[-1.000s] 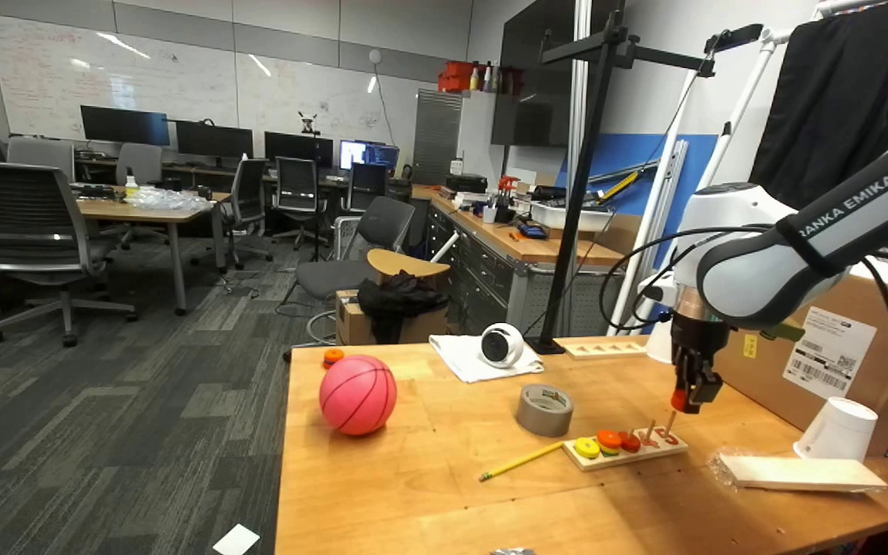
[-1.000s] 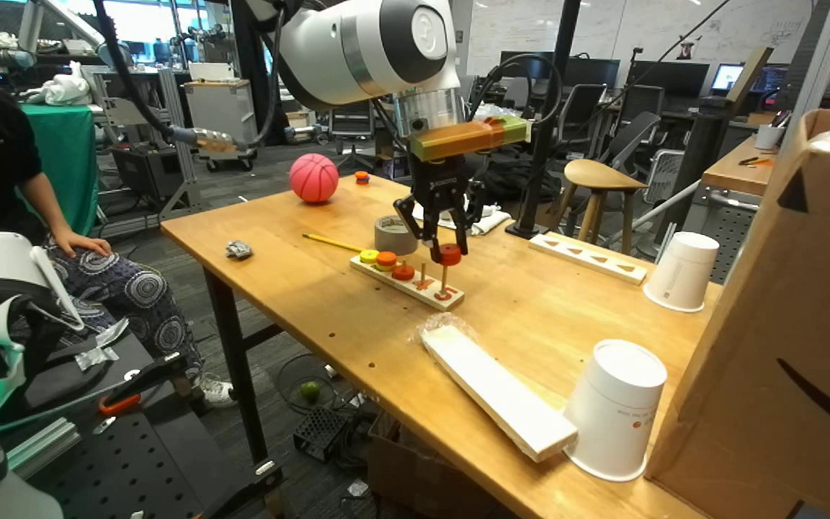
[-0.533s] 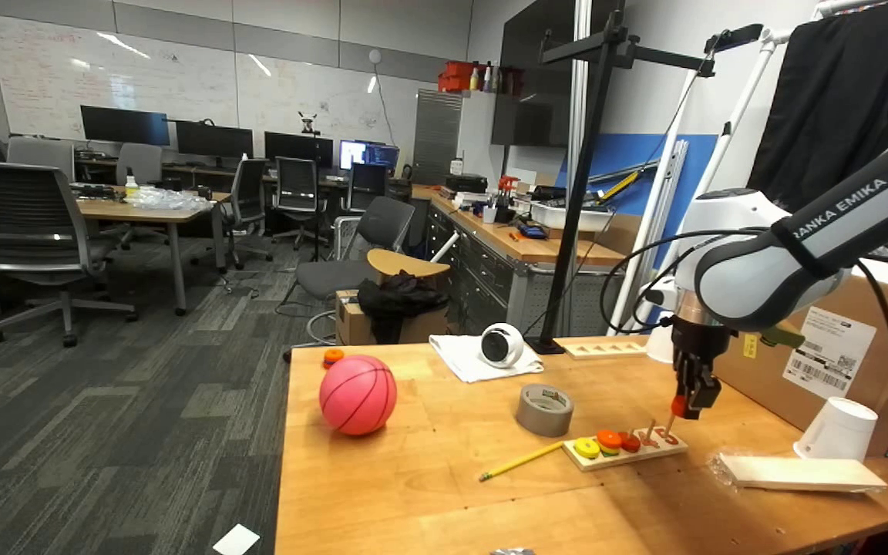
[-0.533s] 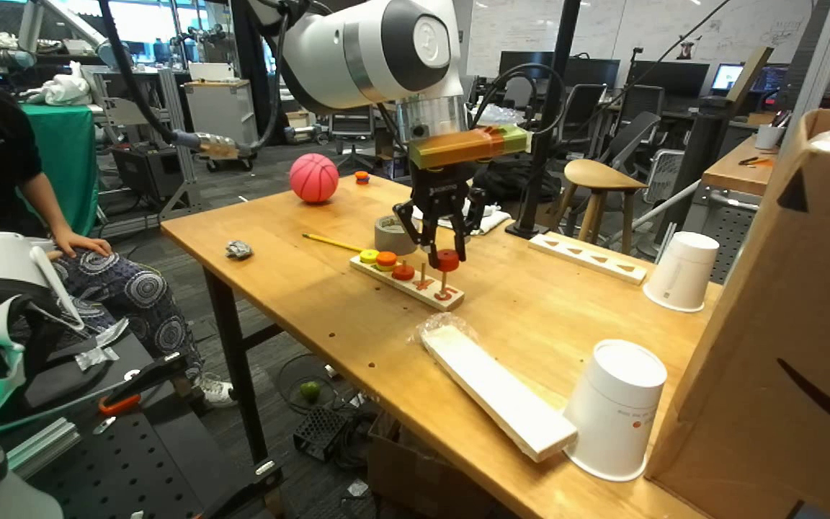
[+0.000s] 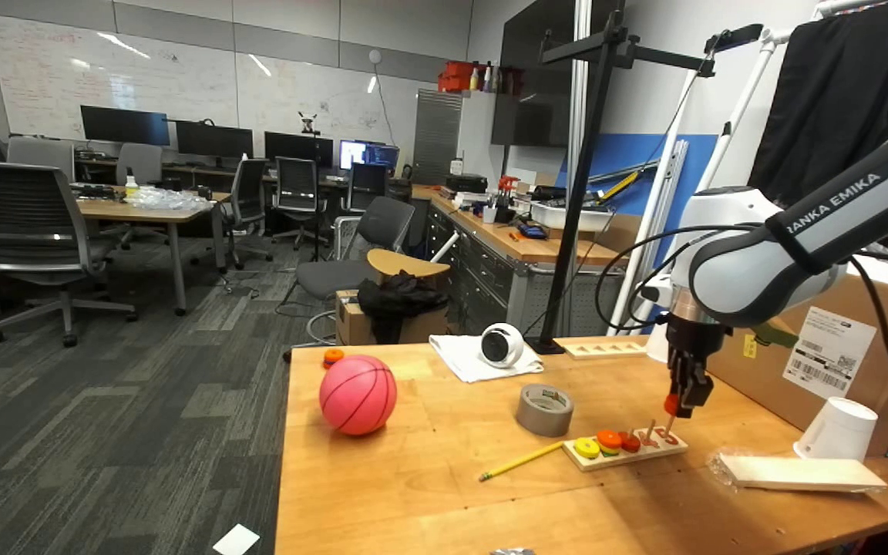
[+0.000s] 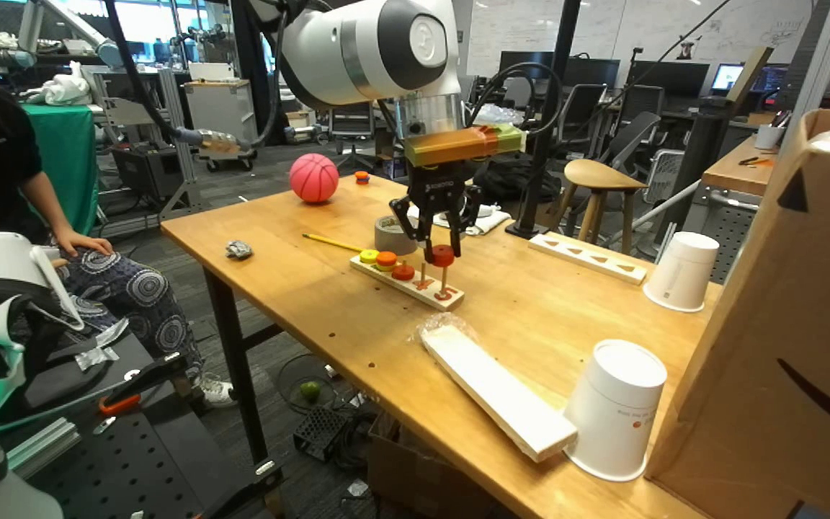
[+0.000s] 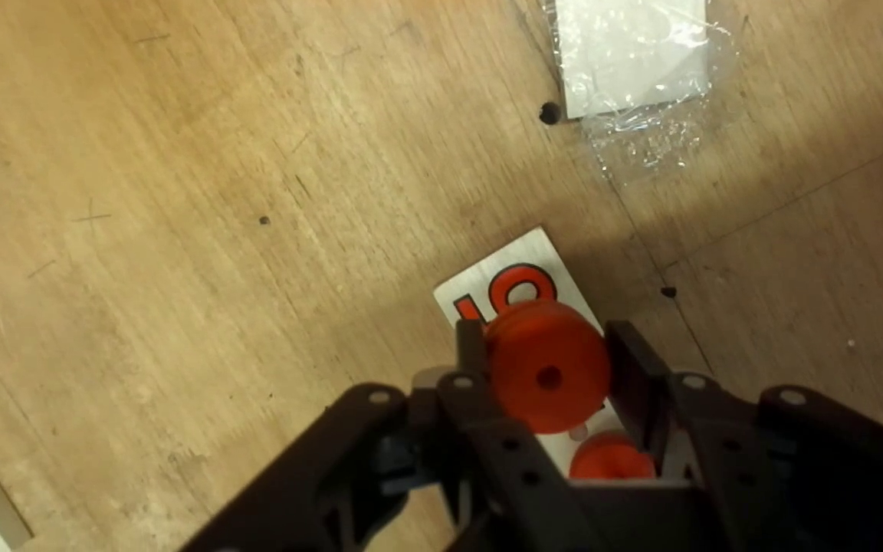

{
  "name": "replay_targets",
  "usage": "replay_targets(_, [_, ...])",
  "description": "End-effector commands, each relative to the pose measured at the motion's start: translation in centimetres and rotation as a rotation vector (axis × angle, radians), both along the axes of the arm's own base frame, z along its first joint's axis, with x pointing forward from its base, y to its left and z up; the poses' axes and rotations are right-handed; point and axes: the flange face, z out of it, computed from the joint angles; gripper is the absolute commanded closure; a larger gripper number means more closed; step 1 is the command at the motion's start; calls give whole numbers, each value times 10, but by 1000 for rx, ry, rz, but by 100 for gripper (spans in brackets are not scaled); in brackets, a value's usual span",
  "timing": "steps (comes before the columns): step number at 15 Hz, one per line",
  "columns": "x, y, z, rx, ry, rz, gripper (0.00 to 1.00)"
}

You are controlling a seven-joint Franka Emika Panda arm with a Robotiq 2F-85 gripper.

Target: Move the right and middle blocks blocks to the first right position, respectively

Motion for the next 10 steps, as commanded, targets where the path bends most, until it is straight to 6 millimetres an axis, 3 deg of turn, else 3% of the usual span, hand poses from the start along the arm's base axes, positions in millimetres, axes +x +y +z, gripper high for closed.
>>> replay_targets(1, [5, 1, 1, -1, -17, -13, 77])
replay_targets(10, [12, 2, -1, -27, -31, 8, 77])
